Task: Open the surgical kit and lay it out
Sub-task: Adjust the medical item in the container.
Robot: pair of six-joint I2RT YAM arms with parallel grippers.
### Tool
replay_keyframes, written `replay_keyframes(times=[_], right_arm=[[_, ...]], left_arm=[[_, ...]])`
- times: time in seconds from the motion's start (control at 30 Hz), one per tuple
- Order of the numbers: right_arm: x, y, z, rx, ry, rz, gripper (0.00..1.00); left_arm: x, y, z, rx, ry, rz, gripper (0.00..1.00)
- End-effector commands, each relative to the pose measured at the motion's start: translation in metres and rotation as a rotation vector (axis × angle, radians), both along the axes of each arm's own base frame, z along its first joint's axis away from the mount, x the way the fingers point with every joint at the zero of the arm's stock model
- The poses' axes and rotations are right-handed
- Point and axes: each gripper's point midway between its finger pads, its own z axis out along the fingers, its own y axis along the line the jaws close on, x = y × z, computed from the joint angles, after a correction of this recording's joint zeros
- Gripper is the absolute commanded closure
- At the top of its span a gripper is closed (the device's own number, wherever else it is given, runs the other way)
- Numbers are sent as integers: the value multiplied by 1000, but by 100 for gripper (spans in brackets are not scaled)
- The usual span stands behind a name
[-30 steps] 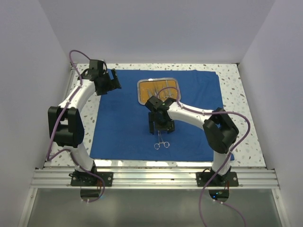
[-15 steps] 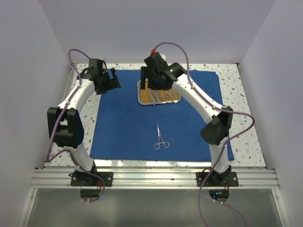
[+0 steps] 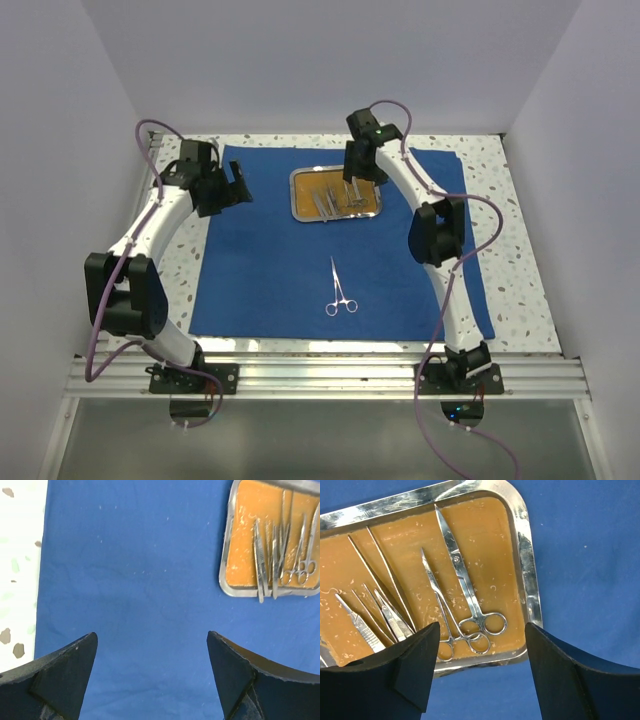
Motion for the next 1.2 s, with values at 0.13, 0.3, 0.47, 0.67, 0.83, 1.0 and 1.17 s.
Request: replay_keyframes(times=[0.13, 0.3, 0.47, 0.67, 0.83, 1.0, 1.17], right_arm=[[4, 23, 8, 45, -37, 79, 35], [0, 28, -7, 46, -7, 91, 37], [2, 30, -27, 32, 15, 86, 42], [4, 31, -55, 23, 49, 71, 51], [-3, 35, -69, 5, 77, 81, 56], [-11, 41, -71, -37, 84, 106, 69], [-22, 40, -75, -88, 111, 130, 92]], left_arm=[[-11, 0, -3, -2, 18, -5, 6], [-10, 0, -10, 0, 33, -4, 7], [-11, 1, -10, 11, 35, -10, 7], [-15, 6, -13, 35, 48, -19, 7], [-16, 5, -15, 40, 53, -25, 7], [-13, 3, -19, 27, 54, -29, 7], [-10, 2, -23, 24, 61, -32, 7]])
